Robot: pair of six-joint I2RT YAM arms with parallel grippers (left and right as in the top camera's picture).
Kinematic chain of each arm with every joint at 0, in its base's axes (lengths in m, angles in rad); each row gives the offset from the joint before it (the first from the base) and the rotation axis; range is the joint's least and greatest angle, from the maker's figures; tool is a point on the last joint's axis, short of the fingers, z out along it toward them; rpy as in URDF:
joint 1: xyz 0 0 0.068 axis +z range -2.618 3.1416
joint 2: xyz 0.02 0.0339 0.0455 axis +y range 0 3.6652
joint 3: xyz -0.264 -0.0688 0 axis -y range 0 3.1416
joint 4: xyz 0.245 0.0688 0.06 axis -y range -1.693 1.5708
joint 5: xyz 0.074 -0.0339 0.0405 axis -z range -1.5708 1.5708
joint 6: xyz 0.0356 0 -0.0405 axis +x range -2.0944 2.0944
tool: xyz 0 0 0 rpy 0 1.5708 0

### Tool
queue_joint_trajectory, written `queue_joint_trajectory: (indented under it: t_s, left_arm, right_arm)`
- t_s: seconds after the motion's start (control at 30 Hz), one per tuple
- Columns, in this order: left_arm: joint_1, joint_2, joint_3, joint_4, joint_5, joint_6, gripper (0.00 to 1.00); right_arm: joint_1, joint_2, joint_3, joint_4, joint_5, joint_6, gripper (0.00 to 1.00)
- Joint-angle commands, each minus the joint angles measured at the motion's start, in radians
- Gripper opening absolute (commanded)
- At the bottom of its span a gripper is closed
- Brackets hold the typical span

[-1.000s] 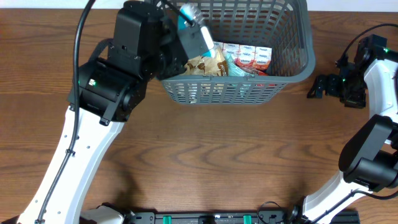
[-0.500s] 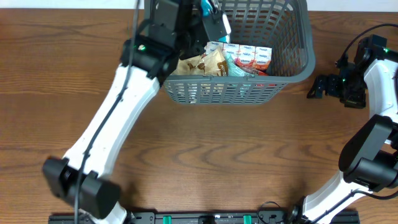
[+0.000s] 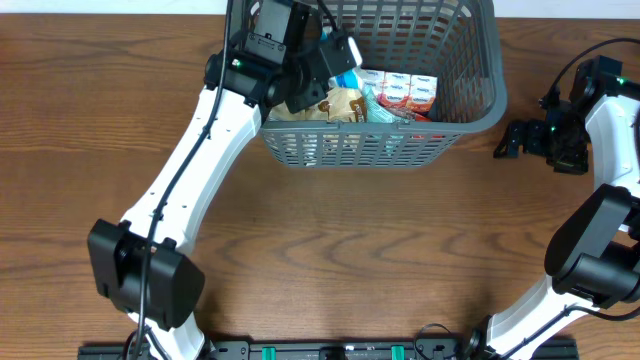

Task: Pack container
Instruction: 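Carry the teal snack bag into the basket with the left gripper, then open the left gripper and withdraw it from the basket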

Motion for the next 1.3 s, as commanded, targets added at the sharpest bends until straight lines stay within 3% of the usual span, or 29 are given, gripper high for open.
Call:
queue_joint_trajectory:
  t_s: [0.0, 0.23, 0.3, 0.33, 0.5, 0.67, 1.03, 1.27]
  left_arm:
    - [0.002, 0.01, 0.026, -0.016, 0.045, -0.025, 0.06]
    - [0.002, 0.01, 0.026, -0.028, 0.045, -0.026, 0.09]
    - [0.002, 0.01, 0.026, -0.029, 0.045, -0.026, 0.57]
    - [0.002, 0.01, 0.026, -0.029, 0.044, -0.026, 0.7]
    - [0.002, 0.01, 0.026, -0.039, 0.044, -0.026, 0.91]
    - [0.002, 0.009, 0.026, -0.05, 0.04, -0.026, 0.99]
    - [0.006, -0.004, 0.09, -0.042, -0.152, -0.024, 0.99]
    - [0.006, -0.015, 0.208, -0.027, -0.159, -0.021, 0.99]
  right_arm:
    - [0.007, 0.006, -0.003, 0.002, -0.004, -0.014, 0.99]
    - [0.007, 0.006, -0.003, 0.001, -0.004, -0.014, 0.99]
    - [0.007, 0.006, -0.003, 0.0, -0.004, -0.014, 0.99]
    - [0.007, 0.006, -0.003, 0.0, -0.004, -0.014, 0.99]
    - [0.007, 0.006, -0.003, -0.003, -0.004, -0.014, 0.99]
    - [0.007, 0.006, -0.003, -0.001, -0.004, -0.014, 0.99]
    - [0.007, 0.006, -0.003, 0.001, -0.004, -0.013, 0.99]
    - [0.007, 0.006, -0.003, -0.003, -0.004, -0.013, 0.99]
